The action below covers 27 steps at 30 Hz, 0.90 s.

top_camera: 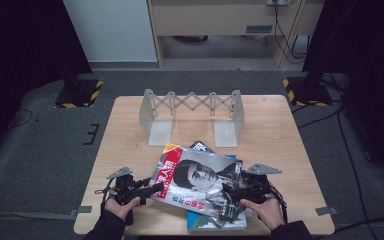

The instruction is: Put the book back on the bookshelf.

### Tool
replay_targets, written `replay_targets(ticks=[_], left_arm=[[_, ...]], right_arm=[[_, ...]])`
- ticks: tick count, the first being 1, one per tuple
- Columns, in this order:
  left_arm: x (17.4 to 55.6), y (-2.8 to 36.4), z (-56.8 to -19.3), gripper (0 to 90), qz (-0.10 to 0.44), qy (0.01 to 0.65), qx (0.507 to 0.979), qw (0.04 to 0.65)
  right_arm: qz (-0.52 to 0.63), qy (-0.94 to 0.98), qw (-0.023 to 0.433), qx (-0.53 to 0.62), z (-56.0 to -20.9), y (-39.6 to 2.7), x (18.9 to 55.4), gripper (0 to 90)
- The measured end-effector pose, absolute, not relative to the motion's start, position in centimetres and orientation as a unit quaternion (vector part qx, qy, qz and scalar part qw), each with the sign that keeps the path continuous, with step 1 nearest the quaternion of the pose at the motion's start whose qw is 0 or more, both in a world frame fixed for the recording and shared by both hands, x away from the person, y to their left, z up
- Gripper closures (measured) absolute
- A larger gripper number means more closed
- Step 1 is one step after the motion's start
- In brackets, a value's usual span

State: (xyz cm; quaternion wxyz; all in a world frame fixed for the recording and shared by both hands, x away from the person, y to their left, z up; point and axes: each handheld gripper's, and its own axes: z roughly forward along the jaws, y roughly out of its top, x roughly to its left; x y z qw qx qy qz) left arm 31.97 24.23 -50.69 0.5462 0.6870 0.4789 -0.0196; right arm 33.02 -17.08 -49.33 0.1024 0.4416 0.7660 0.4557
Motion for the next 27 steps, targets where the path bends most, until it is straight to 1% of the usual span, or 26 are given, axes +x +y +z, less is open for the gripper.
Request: replay_targets(ticks=[2, 7, 9, 10, 12, 13, 15, 16, 19, 22, 23, 24, 25, 27], left_arm=[[32.0, 24.0, -50.8, 36.5, -0.021, 0.48, 0.69, 0.541], [32.5, 23.7, -51.4, 37.3, -0.027, 0.489, 0.697, 0.524], [32.6, 23.6, -51.6, 36.2, -0.025, 0.486, 0.708, 0.512], [32.6, 23.6, -51.7, 34.1, -0.031, 0.485, 0.71, 0.51], [32.6, 23.5, -51.7, 28.0, -0.024, 0.482, 0.715, 0.506], [32.6, 23.5, -51.8, 28.0, -0.018, 0.481, 0.72, 0.5], [32.7, 23.3, -52.3, 20.3, -0.031, 0.488, 0.726, 0.483], [32.7, 23.3, -52.3, 19.3, -0.031, 0.488, 0.726, 0.483], [32.9, 23.4, -52.6, 19.2, -0.04, 0.488, 0.726, 0.484], [33.1, 23.0, -52.8, 20.5, -0.068, 0.478, 0.722, 0.495], [33.1, 23.0, -52.8, 23.5, -0.068, 0.478, 0.722, 0.495], [33.1, 22.8, -52.7, 23.5, -0.073, 0.474, 0.723, 0.497], [33.0, 22.8, -52.4, 24.2, -0.065, 0.468, 0.726, 0.499], [32.6, 23.3, -51.5, 31.3, -0.049, 0.464, 0.715, 0.521]], right_arm=[[0.454, 0.768, 0.106, 0.439, -49.4, -17.0, 33.0, 8.1], [0.456, 0.767, 0.108, 0.439, -49.4, -17.0, 33.0, 7.7], [0.456, 0.768, 0.107, 0.438, -49.4, -17.0, 33.0, 7.9], [0.456, 0.767, 0.107, 0.438, -49.4, -17.0, 33.0, 7.9], [0.456, 0.768, 0.107, 0.437, -49.4, -17.0, 33.0, 8.0], [0.456, 0.768, 0.109, 0.436, -49.4, -17.0, 33.0, 8.0], [0.455, 0.77, 0.111, 0.433, -49.5, -17.0, 32.9, 7.9], [0.455, 0.77, 0.111, 0.433, -49.5, -17.0, 32.9, 7.9], [0.455, 0.769, 0.111, 0.435, -49.5, -16.9, 32.9, 7.6], [0.455, 0.769, 0.11, 0.435, -49.5, -16.9, 32.9, 7.3], [0.456, 0.769, 0.111, 0.434, -49.5, -16.9, 32.9, 7.2], [0.456, 0.769, 0.111, 0.434, -49.5, -16.9, 32.9, 7.2], [0.456, 0.769, 0.111, 0.434, -49.5, -16.9, 32.9, 7.2], [0.455, 0.77, 0.112, 0.434, -49.5, -16.9, 32.9, 7.2]])
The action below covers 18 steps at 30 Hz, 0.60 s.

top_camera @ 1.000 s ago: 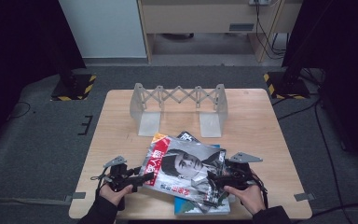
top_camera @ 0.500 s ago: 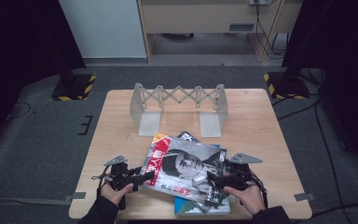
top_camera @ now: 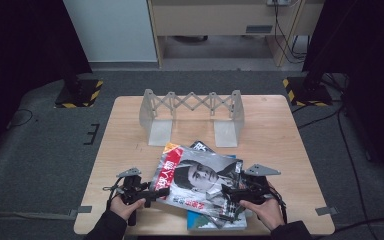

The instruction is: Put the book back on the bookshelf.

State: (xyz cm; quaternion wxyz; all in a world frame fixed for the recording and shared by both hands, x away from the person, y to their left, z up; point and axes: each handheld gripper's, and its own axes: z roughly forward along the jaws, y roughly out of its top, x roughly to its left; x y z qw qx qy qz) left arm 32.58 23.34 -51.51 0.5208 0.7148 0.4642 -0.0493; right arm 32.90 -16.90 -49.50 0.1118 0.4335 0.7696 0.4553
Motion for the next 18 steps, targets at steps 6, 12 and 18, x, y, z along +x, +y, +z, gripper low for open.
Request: replay_targets(ticks=[6, 12, 18], left_arm=[[31.9, 23.3, -49.9, 40.9, -0.005, 0.451, 0.702, 0.55], [32.5, 23.1, -50.1, 45.8, -0.025, 0.464, 0.687, 0.558], [32.8, 23.3, -50.3, 51.1, -0.047, 0.482, 0.67, 0.563]], right_arm=[[0.457, 0.768, 0.112, 0.434, -49.6, -16.9, 32.9, 6.1], [0.457, 0.769, 0.11, 0.434, -49.6, -16.9, 32.9, 5.8], [0.457, 0.768, 0.109, 0.434, -49.6, -16.9, 32.9, 5.6]])
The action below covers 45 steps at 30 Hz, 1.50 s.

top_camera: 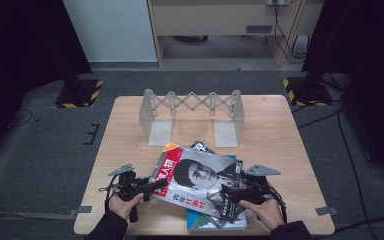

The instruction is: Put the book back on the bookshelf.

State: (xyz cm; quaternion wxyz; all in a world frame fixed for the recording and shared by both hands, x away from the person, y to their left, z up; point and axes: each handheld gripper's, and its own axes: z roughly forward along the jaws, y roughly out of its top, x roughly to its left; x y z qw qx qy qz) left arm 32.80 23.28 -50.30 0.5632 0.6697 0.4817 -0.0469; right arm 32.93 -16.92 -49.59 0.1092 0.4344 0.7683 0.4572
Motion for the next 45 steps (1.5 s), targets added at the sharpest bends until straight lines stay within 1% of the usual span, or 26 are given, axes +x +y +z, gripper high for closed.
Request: replay_targets(ticks=[5, 7, 9, 10, 17, 26, 30, 33, 36, 37, 39, 41, 42, 44, 45], left_arm=[[32.6, 23.0, -49.5, 56.8, -0.039, 0.479, 0.657, 0.581], [32.5, 23.0, -49.4, 57.7, -0.035, 0.476, 0.657, 0.584], [32.5, 22.8, -49.3, 59.4, -0.035, 0.486, 0.652, 0.581], [32.5, 22.6, -49.4, 59.7, -0.036, 0.499, 0.65, 0.573], [32.5, 22.4, -49.6, 60.6, -0.03, 0.513, 0.659, 0.549], [32.6, 22.5, -50.4, 61.1, -0.056, 0.545, 0.65, 0.527], [32.7, 22.5, -50.8, 60.6, -0.047, 0.528, 0.653, 0.541], [32.8, 22.3, -51.0, 56.8, -0.039, 0.52, 0.657, 0.544], [32.9, 22.1, -51.1, 50.7, -0.033, 0.51, 0.674, 0.534], [32.9, 22.0, -51.1, 50.6, -0.032, 0.511, 0.674, 0.532], [33.0, 22.0, -50.8, 51.8, -0.029, 0.515, 0.67, 0.534], [33.0, 22.0, -50.7, 55.2, -0.032, 0.521, 0.666, 0.533], [33.0, 22.1, -50.6, 55.2, -0.035, 0.526, 0.662, 0.533], [32.9, 22.0, -50.1, 59.7, -0.032, 0.53, 0.656, 0.536], [32.9, 22.0, -50.1, 60.3, -0.032, 0.53, 0.656, 0.536]], right_arm=[[0.46, 0.764, 0.106, 0.439, -49.6, -17.1, 33.0, 4.3], [0.462, 0.763, 0.105, 0.44, -49.7, -17.1, 33.1, 3.9], [0.463, 0.761, 0.105, 0.443, -49.7, -17.2, 33.1, 3.8], [0.462, 0.761, 0.107, 0.443, -49.7, -17.2, 33.1, 3.8], [0.457, 0.764, 0.113, 0.44, -49.7, -17.1, 33.0, 3.8], [0.457, 0.764, 0.112, 0.441, -49.7, -17.2, 33.0, 4.8], [0.454, 0.766, 0.115, 0.44, -49.7, -17.1, 33.0, 4.3], [0.45, 0.768, 0.123, 0.439, -49.8, -17.0, 33.0, 3.8], [0.448, 0.77, 0.126, 0.436, -49.9, -17.1, 33.0, 2.9], [0.448, 0.77, 0.127, 0.435, -49.9, -17.0, 33.0, 2.8], [0.449, 0.769, 0.127, 0.437, -49.9, -17.0, 33.0, 2.8], [0.449, 0.769, 0.126, 0.437, -49.9, -17.1, 33.0, 2.8], [0.45, 0.768, 0.124, 0.439, -49.9, -17.1, 33.0, 2.9], [0.45, 0.766, 0.12, 0.444, -49.8, -17.1, 33.1, 4.0], [0.45, 0.766, 0.12, 0.444, -49.8, -17.1, 33.1, 4.0]])
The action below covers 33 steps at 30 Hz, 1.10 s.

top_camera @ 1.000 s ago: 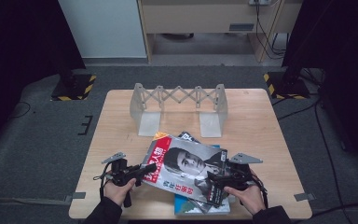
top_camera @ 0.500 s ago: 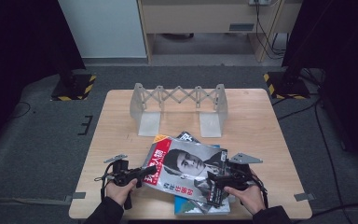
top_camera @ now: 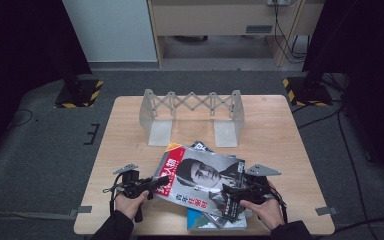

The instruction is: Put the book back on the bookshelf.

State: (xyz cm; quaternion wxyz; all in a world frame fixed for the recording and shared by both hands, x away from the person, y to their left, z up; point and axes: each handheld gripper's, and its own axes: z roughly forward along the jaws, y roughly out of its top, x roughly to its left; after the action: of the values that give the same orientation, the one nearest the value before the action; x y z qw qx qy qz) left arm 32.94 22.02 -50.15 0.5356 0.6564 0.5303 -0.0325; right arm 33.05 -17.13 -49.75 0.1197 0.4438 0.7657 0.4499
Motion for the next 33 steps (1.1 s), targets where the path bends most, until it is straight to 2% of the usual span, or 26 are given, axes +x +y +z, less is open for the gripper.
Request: replay_targets(ticks=[4, 9, 23, 33], left_arm=[[33.0, 21.9, -49.0, 66.6, -0.023, 0.525, 0.647, 0.553], [33.2, 21.9, -47.3, 72.9, -0.027, 0.511, 0.632, 0.582], [34.0, 20.1, -42.7, 78.3, 0.004, 0.472, 0.65, 0.596], [34.5, 19.2, -40.4, 81.3, 0.016, 0.454, 0.651, 0.608]], right_arm=[[0.454, 0.761, 0.11, 0.449, -49.5, -17.7, 33.3, 7.2], [0.459, 0.751, 0.12, 0.459, -49.1, -18.9, 33.7, 7.8], [0.439, 0.714, 0.187, 0.512, -48.8, -24.9, 35.2, 8.6], [0.405, 0.708, 0.215, 0.536, -49.5, -27.4, 35.9, 8.6]])
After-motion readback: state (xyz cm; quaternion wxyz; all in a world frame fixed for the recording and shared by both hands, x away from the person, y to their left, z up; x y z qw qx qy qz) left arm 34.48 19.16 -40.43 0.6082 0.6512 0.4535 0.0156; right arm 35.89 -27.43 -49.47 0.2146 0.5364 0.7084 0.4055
